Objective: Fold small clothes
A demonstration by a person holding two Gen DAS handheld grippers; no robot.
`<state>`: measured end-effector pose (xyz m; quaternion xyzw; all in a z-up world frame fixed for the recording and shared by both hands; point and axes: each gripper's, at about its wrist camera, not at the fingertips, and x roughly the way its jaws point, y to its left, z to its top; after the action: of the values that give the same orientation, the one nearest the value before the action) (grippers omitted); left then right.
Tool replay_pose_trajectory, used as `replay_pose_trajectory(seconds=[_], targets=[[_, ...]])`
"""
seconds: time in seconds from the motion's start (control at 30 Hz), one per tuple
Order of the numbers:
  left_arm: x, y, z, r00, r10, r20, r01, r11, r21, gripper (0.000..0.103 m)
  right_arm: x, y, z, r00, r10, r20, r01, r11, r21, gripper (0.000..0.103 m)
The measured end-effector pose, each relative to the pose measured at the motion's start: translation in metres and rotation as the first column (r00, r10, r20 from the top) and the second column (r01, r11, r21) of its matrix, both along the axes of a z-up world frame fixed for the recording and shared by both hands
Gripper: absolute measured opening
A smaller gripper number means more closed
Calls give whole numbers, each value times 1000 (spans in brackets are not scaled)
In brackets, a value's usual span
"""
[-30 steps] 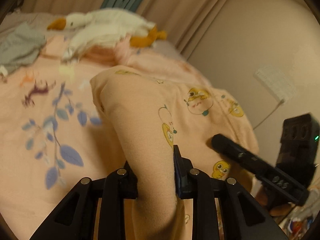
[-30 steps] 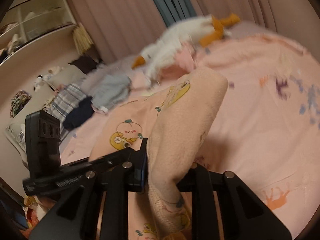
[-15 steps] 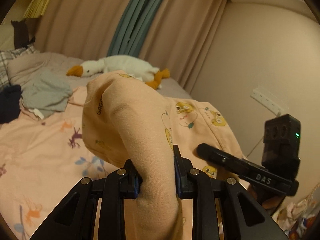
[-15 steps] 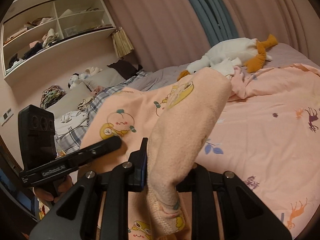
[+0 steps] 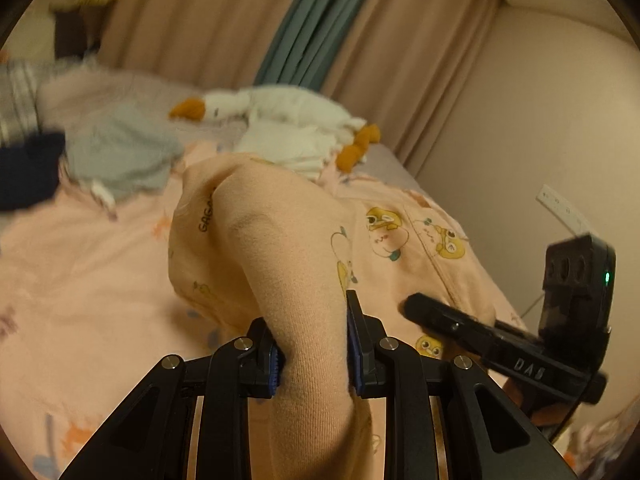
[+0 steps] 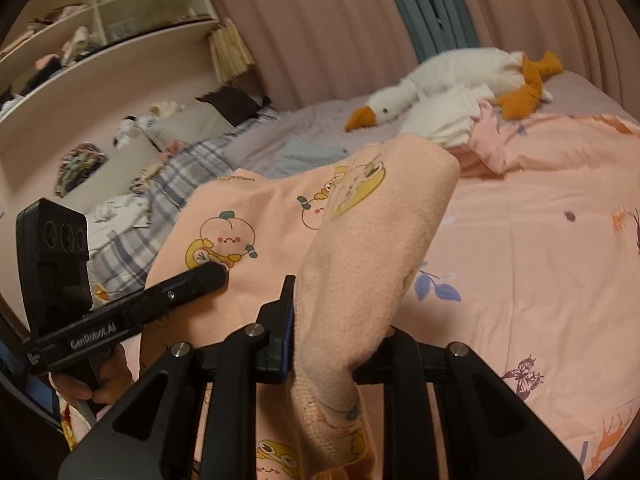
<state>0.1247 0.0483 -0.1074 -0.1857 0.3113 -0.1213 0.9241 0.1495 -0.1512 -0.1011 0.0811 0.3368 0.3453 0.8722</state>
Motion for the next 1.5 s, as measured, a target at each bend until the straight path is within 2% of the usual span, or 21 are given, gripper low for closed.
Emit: replay_pose_trajectory(seconds=[0.07,0.17,0.27,0.33,0.4,0.47,0.57,0.63,0.73,0.77,0.8,0.9,0.97,1.03,1.07,1.13,1.17,1.23,1.4,1.47,1.5], targets=[[10,1,-14,999,4,-38,-3,1000,6,24,10,6,-15,1000,-8,-25,7,999,-35,21],[21,-6,-39,994,8,-108,0,997,74,24,28,9,-46,991,-17,-129,12,999,-37,21],[32,-5,-71,972,31,-232,2,990,138,24,40,18,-80,979,-27,-201,11,997,-83,21],[41,4,-91,945,67,-319,-25,991,134,24,48,29,-105,962,-33,-271,2,993,-115,22],[47,17,-107,903,120,-413,-76,990,120,24,49,40,-123,950,-30,-309,-18,988,-151,23],[49,37,-126,859,143,-491,-131,990,61,33,45,53,-134,954,-43,-298,-28,972,-233,31],[39,62,-129,827,153,-541,-204,978,-36,42,43,56,-131,963,-27,-269,-48,962,-269,35],[27,70,-113,836,205,-509,-237,971,2,42,44,47,-122,962,-26,-271,-47,964,-260,40],[2,78,-76,856,360,-371,-324,933,157,41,45,20,-104,965,-72,-252,15,976,-219,41],[-5,81,-68,867,381,-321,-346,924,160,42,46,12,-100,967,-86,-241,36,978,-206,43],[-14,87,-57,886,384,-258,-365,923,122,41,45,4,-93,969,-103,-225,61,981,-187,44],[-21,96,-50,927,317,-200,-332,942,-44,41,43,-16,-78,972,-126,-199,107,989,-105,44],[-16,90,-54,925,318,-208,-329,944,-22,41,44,-21,-76,969,-126,-212,115,992,-60,43],[3,75,-61,920,324,-221,-312,946,87,41,44,-17,-80,965,-110,-239,103,994,-43,38],[13,67,-66,927,300,-225,-283,953,104,41,43,-14,-82,963,-99,-249,91,995,-43,32],[33,57,-75,946,224,-235,-214,975,68,41,45,-1,-87,965,-64,-255,49,997,-68,28],[43,55,-83,942,208,-263,-200,978,59,41,45,4,-90,965,-58,-254,36,995,-89,28],[53,56,-98,908,245,-340,-231,969,82,41,45,13,-98,962,-59,-265,22,989,-143,30],[49,70,-100,905,262,-335,-255,965,65,41,51,10,-107,953,-72,-293,24,987,-161,31],[49,79,-100,882,299,-363,-293,953,73,41,53,4,-108,950,-88,-301,41,986,-160,32],[46,87,-101,878,302,-372,-311,950,39,41,54,2,-109,946,-90,-310,43,987,-155,34]])
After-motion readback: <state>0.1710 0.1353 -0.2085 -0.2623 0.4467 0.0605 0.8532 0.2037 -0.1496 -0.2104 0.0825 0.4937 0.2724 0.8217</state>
